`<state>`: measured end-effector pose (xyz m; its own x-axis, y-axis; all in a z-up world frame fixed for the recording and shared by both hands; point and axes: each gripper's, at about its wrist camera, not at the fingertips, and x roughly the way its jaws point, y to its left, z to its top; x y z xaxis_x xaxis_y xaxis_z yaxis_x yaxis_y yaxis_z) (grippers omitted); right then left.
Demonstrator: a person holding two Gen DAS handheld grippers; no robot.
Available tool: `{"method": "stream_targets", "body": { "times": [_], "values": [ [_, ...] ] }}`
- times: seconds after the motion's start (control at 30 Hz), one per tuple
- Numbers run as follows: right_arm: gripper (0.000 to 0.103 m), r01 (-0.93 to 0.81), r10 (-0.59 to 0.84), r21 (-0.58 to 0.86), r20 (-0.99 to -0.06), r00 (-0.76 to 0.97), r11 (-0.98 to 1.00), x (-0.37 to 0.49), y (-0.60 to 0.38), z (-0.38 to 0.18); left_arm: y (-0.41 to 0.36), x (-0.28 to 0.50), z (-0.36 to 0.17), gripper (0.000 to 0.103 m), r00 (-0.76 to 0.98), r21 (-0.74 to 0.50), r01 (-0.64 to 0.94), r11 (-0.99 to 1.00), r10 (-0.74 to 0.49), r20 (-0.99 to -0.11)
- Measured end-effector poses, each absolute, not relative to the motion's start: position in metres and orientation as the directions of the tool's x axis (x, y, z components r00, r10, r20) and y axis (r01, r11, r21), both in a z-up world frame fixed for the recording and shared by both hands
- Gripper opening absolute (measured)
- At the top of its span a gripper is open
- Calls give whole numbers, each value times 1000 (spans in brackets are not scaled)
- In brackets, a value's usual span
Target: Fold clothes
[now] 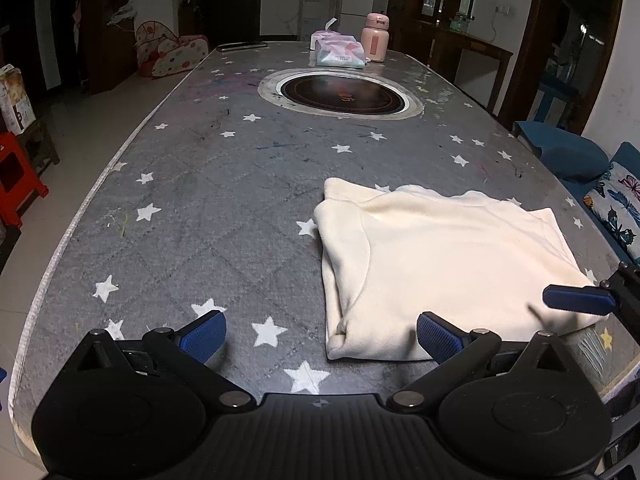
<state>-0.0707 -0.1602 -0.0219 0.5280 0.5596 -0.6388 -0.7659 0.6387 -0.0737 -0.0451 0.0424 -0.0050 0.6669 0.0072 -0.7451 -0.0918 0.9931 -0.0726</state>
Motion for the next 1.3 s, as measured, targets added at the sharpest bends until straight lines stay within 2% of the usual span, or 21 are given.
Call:
{"method": "stream_targets", "body": {
  "times": [0.3,0.6,0.77,0.83,1.3],
  "values": [
    [83,-799,582,-75,-645,495,596,-67,-145,-20,50,-34,-5,103,661,-71,-100,993,13,-750],
    [79,-825,596,-85,-651,470,559,-64,-130,-21,54,-27,-5,103,654,-58,-104,993,25,-756],
    [73,-843,607,-87,-655,450,531,-64,-122,-20,54,-24,-5,103,651,-47,-102,994,31,-758],
    [67,-850,612,-90,-656,443,519,-64,-119,-21,55,-22,-5,103,651,-47,-102,994,31,-758],
    [56,-876,610,-111,-676,413,470,-65,-104,-27,64,-13,-5,103,645,-60,-109,992,25,-763]
  ]
}}
